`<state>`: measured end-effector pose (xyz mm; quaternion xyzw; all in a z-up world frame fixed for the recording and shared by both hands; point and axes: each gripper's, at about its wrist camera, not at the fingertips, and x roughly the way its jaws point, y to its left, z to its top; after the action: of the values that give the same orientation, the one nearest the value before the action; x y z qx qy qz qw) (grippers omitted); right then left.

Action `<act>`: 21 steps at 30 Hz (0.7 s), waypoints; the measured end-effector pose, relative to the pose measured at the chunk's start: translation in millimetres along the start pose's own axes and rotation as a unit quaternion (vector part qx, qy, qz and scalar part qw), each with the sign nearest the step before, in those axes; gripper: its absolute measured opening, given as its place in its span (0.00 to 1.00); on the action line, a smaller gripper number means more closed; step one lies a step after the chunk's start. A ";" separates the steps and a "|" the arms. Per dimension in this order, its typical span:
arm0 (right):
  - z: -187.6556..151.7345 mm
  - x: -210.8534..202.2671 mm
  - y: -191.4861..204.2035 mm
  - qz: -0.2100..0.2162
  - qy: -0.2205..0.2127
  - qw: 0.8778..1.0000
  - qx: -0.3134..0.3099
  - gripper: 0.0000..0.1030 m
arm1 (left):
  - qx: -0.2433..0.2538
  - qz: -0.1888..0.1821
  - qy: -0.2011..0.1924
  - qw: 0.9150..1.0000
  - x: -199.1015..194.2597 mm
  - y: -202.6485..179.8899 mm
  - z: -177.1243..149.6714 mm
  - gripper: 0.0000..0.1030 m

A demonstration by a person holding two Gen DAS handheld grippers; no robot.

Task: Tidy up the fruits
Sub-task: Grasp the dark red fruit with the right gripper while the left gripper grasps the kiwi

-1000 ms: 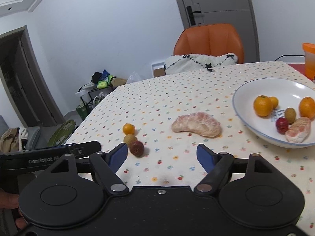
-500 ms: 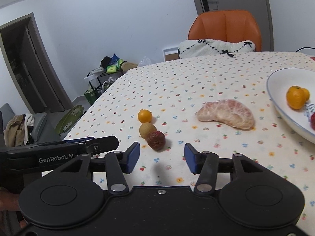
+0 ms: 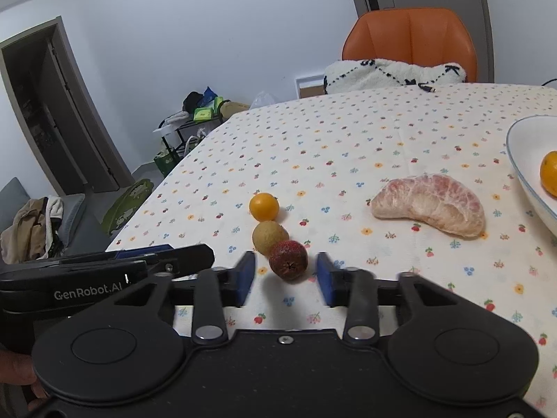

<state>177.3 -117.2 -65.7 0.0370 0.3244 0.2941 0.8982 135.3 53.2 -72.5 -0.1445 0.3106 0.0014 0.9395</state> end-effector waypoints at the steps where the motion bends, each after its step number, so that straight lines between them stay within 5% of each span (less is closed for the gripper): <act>1: 0.8 0.8 -0.7 -0.001 0.002 1.000 -0.002 0.22 | 0.001 0.000 0.000 1.000 1.8 -0.4 0.3 0.52; 21: 4.9 -30.1 -41.2 -0.037 -0.021 0.999 0.023 0.22 | 0.030 -0.034 0.006 0.999 27.0 -42.5 7.9 0.46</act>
<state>182.5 -167.2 -55.5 0.0519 0.3131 0.2527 0.9140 165.5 12.2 -70.7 -0.1267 0.3111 -0.0404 0.9410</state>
